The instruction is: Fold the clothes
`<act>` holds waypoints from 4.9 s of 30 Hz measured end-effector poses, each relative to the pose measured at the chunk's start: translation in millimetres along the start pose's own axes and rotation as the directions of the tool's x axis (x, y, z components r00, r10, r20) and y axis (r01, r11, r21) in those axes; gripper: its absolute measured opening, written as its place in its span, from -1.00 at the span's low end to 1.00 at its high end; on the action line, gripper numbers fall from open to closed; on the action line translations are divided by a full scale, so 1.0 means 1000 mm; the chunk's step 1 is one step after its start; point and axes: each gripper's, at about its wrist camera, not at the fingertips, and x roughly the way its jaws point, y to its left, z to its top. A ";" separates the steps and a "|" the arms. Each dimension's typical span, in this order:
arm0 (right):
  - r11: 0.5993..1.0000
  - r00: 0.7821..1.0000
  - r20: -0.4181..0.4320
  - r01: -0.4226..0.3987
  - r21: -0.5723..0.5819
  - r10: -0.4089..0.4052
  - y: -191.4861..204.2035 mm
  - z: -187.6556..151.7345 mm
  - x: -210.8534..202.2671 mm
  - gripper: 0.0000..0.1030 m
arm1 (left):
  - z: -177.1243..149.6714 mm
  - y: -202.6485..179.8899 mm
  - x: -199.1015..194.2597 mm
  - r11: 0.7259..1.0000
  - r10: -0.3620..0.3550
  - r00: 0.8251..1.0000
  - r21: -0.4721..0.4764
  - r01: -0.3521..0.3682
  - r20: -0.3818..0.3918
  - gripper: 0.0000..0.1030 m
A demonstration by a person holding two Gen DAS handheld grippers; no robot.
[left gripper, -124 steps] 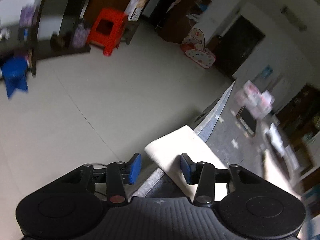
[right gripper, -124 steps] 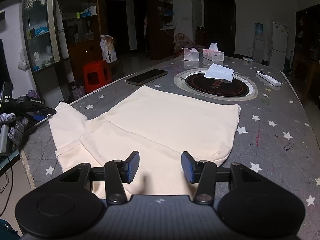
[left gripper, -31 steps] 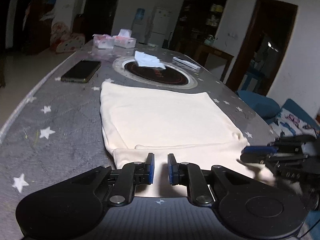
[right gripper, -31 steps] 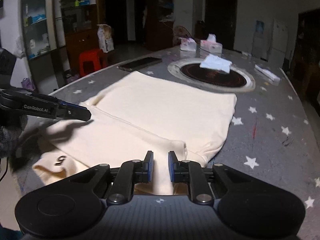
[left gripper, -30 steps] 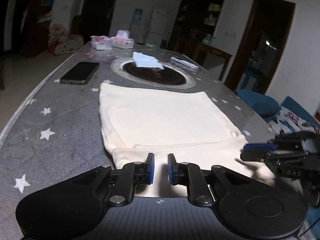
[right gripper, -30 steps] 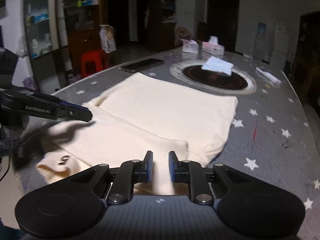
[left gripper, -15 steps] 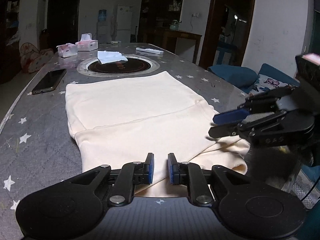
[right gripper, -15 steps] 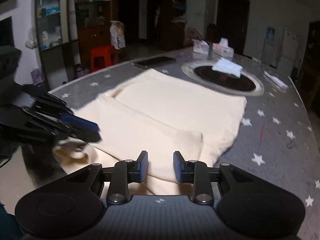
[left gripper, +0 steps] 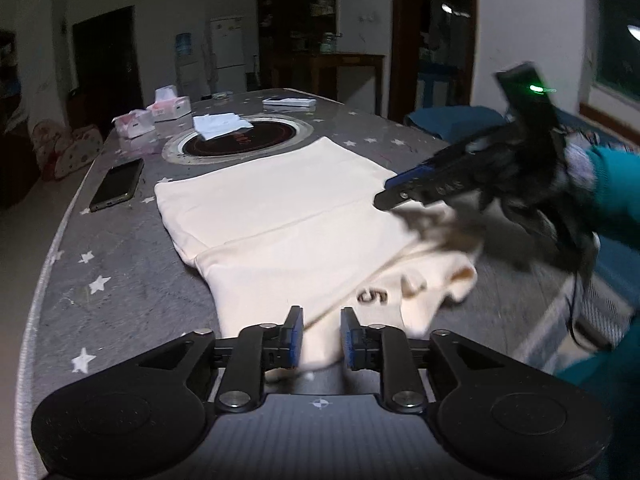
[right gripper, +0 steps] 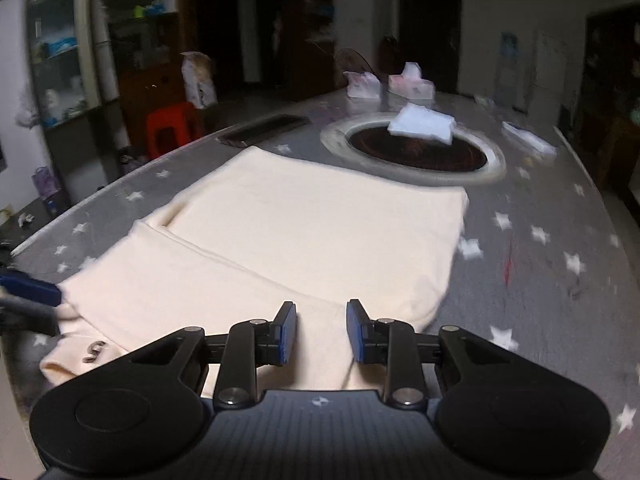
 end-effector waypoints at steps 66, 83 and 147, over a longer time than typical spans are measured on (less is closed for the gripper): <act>0.941 0.986 0.044 -0.142 -0.308 0.163 0.052 -0.027 -0.092 -0.82 | -0.009 -0.006 -0.017 0.986 -0.049 0.994 0.161 0.033 0.097 -0.91; 0.937 0.984 0.040 -0.151 -0.315 0.172 0.041 0.018 -0.131 -0.83 | 0.048 0.004 -0.040 0.985 -0.041 0.984 0.174 0.011 0.173 -0.91; 0.993 0.997 -0.006 0.078 0.087 -0.078 -0.050 0.012 0.019 -0.73 | 0.108 0.054 0.168 0.991 0.097 0.995 -0.091 -0.098 -0.010 -0.75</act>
